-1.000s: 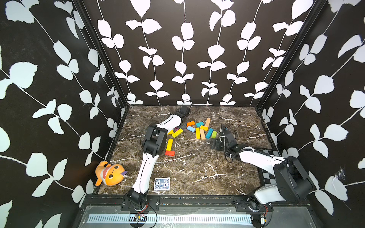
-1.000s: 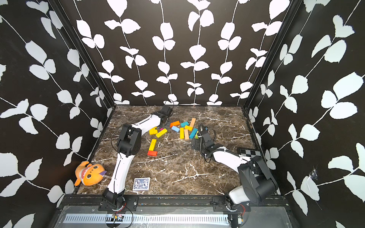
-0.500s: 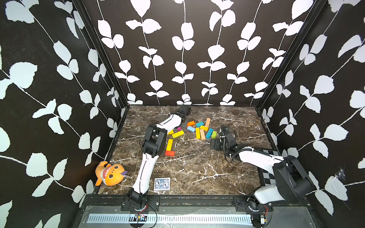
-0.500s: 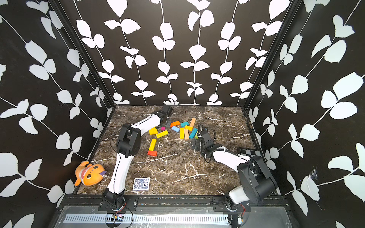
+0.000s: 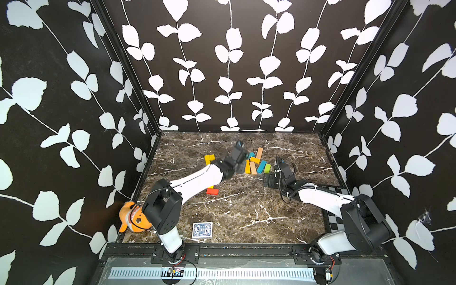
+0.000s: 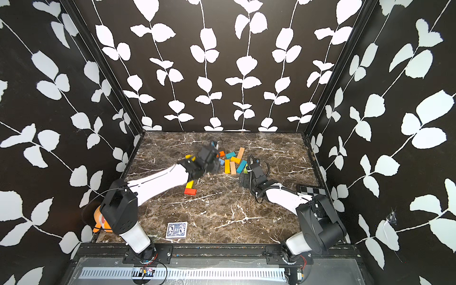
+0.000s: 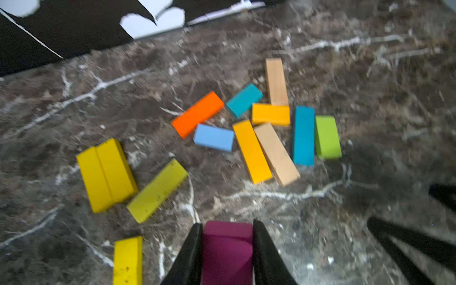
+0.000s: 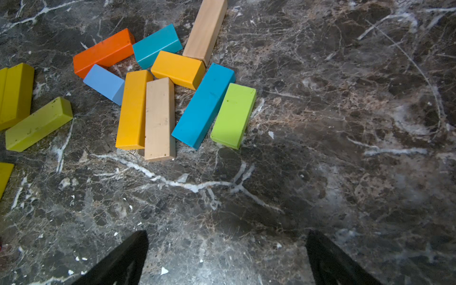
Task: Assemble the letter h with building blocks
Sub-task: Pick up the building block from the center of the board, then place the building block at the center of the board.
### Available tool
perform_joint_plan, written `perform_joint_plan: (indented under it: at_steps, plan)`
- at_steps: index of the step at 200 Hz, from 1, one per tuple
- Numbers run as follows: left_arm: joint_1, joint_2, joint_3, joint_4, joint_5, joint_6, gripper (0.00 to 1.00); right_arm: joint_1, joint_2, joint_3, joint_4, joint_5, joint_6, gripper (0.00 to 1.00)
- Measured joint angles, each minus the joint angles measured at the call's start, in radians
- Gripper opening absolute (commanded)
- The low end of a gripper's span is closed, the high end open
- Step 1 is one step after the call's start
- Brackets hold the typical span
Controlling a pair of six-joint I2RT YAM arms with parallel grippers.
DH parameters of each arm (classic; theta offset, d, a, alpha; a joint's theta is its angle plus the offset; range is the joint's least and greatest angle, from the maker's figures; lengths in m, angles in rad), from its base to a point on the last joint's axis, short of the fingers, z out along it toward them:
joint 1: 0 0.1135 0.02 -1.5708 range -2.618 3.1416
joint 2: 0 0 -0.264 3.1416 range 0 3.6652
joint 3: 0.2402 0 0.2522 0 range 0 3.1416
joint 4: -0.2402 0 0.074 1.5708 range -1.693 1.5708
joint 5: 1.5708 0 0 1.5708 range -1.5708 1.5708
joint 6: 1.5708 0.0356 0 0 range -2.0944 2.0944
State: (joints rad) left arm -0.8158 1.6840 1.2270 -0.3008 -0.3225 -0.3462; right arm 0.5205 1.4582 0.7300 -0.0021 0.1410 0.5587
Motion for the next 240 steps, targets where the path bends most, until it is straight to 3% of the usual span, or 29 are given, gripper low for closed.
perform_joint_plan:
  at_steps: [32, 71, 155, 190, 240]
  plan:
    - [-0.109, 0.000, -0.188, 0.007, 0.021, -0.077, 0.29, 0.000, 0.000, 0.000, 0.001, 0.000, 0.006, 0.99]
    - [-0.182, 0.016, -0.257, 0.053, 0.049, -0.153, 0.31, 0.000, 0.000, 0.000, 0.001, 0.000, 0.008, 0.99]
    - [-0.174, 0.030, -0.283, 0.126, 0.087, -0.181, 0.76, 0.000, -0.050, -0.019, -0.085, -0.058, 0.016, 0.98]
    - [-0.169, -0.204, -0.368, 0.124, 0.071, -0.161, 0.87, 0.049, -0.193, -0.035, -0.182, -0.151, -0.047, 0.95]
    - [-0.169, -0.659, -0.427, 0.110, 0.018, -0.100, 0.99, 0.286, -0.206, -0.035, -0.221, -0.275, -0.085, 0.93]
